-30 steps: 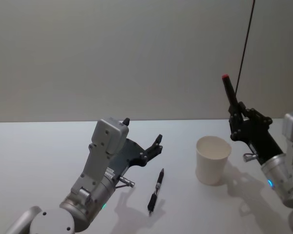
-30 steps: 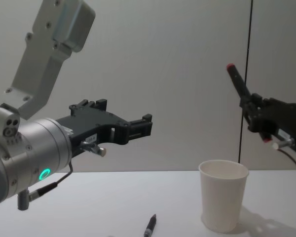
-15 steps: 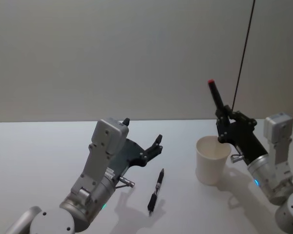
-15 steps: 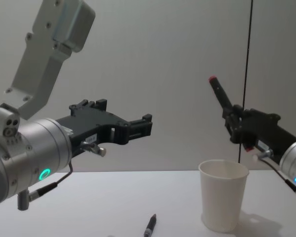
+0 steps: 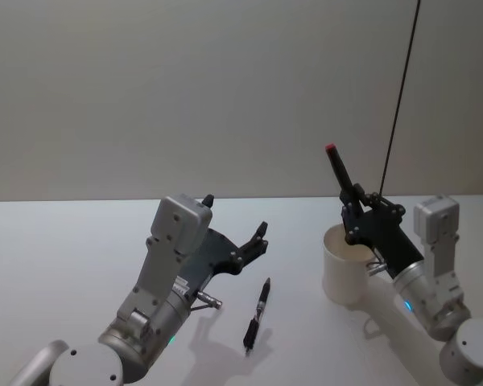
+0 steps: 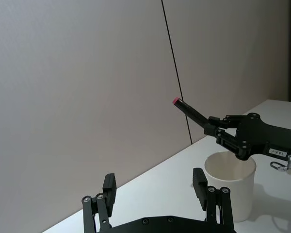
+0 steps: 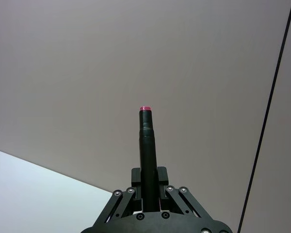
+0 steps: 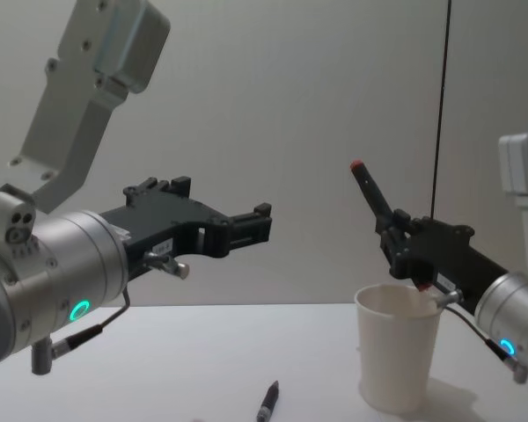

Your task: Place the pen into the pen holder.

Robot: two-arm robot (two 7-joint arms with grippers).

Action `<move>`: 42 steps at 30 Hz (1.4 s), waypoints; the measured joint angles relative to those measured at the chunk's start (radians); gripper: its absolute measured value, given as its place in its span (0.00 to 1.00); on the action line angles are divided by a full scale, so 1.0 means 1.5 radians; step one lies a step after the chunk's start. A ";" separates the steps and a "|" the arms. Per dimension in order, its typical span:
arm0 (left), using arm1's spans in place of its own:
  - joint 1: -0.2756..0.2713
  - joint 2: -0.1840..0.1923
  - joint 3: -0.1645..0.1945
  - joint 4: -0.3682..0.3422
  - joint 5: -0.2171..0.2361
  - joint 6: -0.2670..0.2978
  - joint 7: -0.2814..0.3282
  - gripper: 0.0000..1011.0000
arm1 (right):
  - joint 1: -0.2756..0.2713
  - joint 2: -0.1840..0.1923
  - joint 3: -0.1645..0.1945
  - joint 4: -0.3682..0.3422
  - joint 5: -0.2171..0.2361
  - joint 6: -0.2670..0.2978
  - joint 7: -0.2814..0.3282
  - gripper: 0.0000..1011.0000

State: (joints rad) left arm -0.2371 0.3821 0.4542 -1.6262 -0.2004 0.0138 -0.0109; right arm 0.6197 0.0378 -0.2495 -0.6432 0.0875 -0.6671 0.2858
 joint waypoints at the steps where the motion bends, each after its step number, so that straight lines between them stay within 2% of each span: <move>1: 0.000 0.000 0.000 0.000 0.000 0.000 0.000 0.99 | 0.006 -0.002 -0.001 0.015 -0.001 -0.006 0.001 0.18; 10: 0.000 0.000 0.000 0.000 0.000 0.000 0.000 0.99 | 0.035 -0.013 -0.003 0.080 -0.004 -0.035 0.005 0.18; 14: 0.000 0.000 0.000 0.000 0.000 0.000 0.000 0.99 | 0.041 -0.015 -0.003 0.095 -0.005 -0.042 0.007 0.20; 18: 0.000 0.000 0.000 0.000 0.000 0.000 0.000 0.99 | 0.047 -0.017 -0.003 0.108 -0.005 -0.048 0.009 0.31; 20: 0.000 0.000 0.000 0.000 0.000 0.000 0.000 0.99 | 0.050 -0.019 -0.003 0.116 -0.005 -0.051 0.010 0.41; 21: 0.000 0.000 0.000 0.000 0.000 0.000 0.000 0.99 | 0.051 -0.019 -0.003 0.117 -0.005 -0.052 0.010 0.41; 23: 0.000 0.000 0.000 0.000 0.000 0.000 0.000 0.99 | 0.052 -0.020 -0.003 0.120 -0.005 -0.053 0.011 0.47; 30: 0.000 0.000 0.000 0.000 0.000 0.000 0.000 0.99 | 0.054 -0.021 -0.002 0.128 -0.005 -0.056 0.013 0.72; 33: 0.000 0.000 0.000 0.000 0.000 0.000 0.000 0.99 | 0.055 -0.021 -0.002 0.129 -0.005 -0.056 0.013 0.77; 34: 0.000 0.000 0.000 0.000 0.000 0.000 0.000 0.99 | 0.055 -0.022 -0.002 0.129 -0.005 -0.056 0.014 0.84; 40: 0.000 0.000 0.000 0.000 0.000 0.000 0.000 0.99 | 0.055 -0.022 0.000 0.129 -0.005 -0.056 0.015 0.98; 42: 0.000 0.000 0.000 0.000 0.000 0.000 0.000 0.99 | 0.054 -0.022 0.000 0.125 -0.004 -0.054 0.015 0.99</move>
State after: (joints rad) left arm -0.2371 0.3821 0.4542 -1.6262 -0.2004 0.0139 -0.0109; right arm 0.7002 0.0046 -0.2494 -0.4554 0.0821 -0.7477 0.3089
